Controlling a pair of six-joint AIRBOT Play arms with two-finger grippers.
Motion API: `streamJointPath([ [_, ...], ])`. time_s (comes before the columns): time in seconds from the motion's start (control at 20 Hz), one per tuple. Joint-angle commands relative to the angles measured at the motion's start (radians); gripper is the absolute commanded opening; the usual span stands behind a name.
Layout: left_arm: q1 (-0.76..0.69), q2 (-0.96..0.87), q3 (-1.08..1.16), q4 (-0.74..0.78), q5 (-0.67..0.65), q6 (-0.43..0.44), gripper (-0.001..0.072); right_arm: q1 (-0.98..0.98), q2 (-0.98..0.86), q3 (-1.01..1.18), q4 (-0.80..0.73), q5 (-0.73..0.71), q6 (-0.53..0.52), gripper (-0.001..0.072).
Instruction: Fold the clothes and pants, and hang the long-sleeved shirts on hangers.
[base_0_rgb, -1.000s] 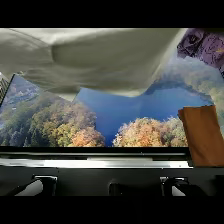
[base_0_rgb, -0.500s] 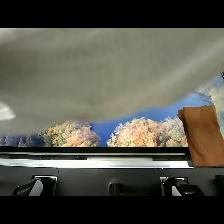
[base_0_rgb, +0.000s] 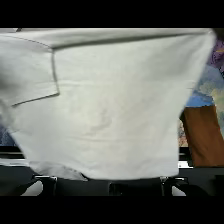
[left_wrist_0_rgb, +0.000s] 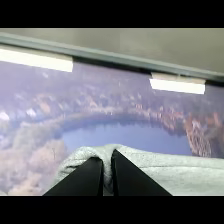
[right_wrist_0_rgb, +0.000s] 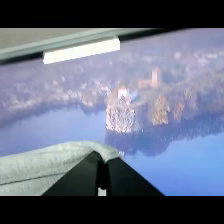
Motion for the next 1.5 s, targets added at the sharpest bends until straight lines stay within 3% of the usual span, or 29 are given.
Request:
streamJointPath([
  [0.0, -0.080, -0.329, 0.000, -0.027, -0.015, 0.041, 0.0016, 0.000, -0.261, -0.027, -0.015, 0.031, -0.010, 0.0030],
  [0.1, -0.124, -0.528, 0.000, -0.027, 0.045, 0.041, 0.0015, 0.000, -0.406, -0.027, -0.007, -0.006, -0.018, 0.0030],
  [0.3, -0.163, -0.825, 0.038, -0.032, 0.293, 0.042, 0.0016, 0.000, -0.628, -0.027, -0.008, -0.199, -0.043, 0.0030],
  [0.45, -0.165, -0.906, 0.097, -0.047, 0.434, 0.117, 0.0016, 0.000, -0.709, -0.027, 0.003, -0.289, -0.042, 0.0030],
  [0.55, -0.165, -0.901, 0.097, -0.053, 0.457, 0.161, 0.0017, 0.000, -0.725, -0.027, 0.031, -0.285, -0.043, 0.0030],
  [0.75, -0.157, -0.894, 0.097, -0.053, 0.277, 0.180, 0.0016, 0.000, -0.726, -0.027, 0.042, -0.171, -0.042, 0.0030],
  [1.05, -0.163, -0.891, 0.095, 0.110, -0.039, -0.032, 0.0015, 0.000, -0.744, -0.028, 0.037, -0.003, -0.021, 0.0030],
  [1.45, -0.248, -0.892, 0.057, 0.339, -0.160, -0.063, 0.0016, 0.001, -0.823, -0.029, 0.037, 0.127, -0.004, 0.0031],
])
